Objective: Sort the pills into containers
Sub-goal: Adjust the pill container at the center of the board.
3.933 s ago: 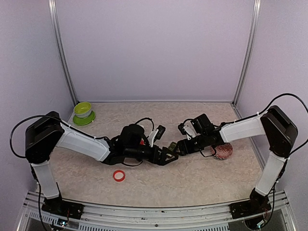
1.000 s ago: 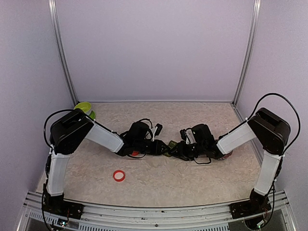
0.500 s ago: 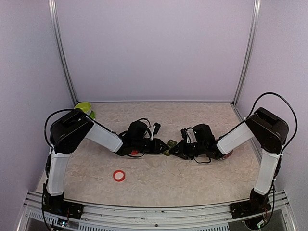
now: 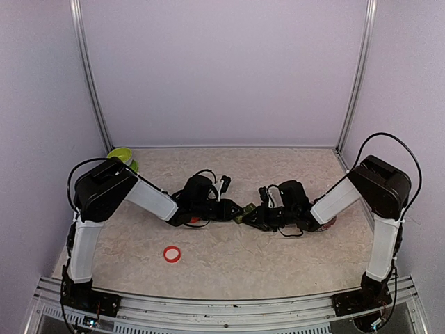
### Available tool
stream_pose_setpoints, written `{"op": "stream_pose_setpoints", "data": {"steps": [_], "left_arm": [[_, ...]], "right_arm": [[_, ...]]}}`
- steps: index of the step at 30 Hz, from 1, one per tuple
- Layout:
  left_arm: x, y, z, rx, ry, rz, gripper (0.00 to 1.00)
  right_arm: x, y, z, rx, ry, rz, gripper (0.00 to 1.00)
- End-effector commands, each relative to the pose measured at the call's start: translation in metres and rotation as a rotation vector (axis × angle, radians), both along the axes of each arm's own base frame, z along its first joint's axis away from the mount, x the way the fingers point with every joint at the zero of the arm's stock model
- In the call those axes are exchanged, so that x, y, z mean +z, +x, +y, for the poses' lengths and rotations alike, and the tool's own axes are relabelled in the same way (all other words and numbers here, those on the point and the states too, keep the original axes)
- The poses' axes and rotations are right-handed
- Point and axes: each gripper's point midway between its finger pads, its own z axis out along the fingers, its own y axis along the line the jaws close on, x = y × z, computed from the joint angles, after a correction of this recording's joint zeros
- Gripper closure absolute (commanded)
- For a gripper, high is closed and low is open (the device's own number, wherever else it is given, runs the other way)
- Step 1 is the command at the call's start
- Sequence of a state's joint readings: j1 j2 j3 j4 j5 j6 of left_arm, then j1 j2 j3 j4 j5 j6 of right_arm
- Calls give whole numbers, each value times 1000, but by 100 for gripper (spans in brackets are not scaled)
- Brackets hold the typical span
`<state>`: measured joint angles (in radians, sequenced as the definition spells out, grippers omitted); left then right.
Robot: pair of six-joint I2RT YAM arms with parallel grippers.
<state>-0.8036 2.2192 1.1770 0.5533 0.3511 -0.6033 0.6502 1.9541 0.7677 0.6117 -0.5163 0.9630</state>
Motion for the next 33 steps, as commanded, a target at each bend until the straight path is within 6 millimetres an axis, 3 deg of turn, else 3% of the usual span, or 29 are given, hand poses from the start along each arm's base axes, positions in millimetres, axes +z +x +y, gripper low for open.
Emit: {"op": "stream_pose_setpoints", "data": {"steps": [1, 4, 8, 19, 29, 33], "left_arm": [[-61, -46, 5, -89, 121, 170, 75], [-56, -42, 6, -81, 114, 163, 71], [-45, -35, 6, -69, 100, 146, 58], [23, -7, 8, -15, 34, 37, 25], [88, -12, 3, -39, -8, -57, 2], [106, -19, 3, -40, -16, -80, 1]], "right_arm": [[-30, -6, -6, -12, -87, 47, 84], [-14, -1, -4, -7, -81, 4, 77], [10, 5, -4, -2, -77, -49, 68], [40, 5, -14, -4, -91, -107, 62], [55, 4, -32, -4, -197, -206, 40], [62, 16, -44, -43, -269, -249, 32]]}}
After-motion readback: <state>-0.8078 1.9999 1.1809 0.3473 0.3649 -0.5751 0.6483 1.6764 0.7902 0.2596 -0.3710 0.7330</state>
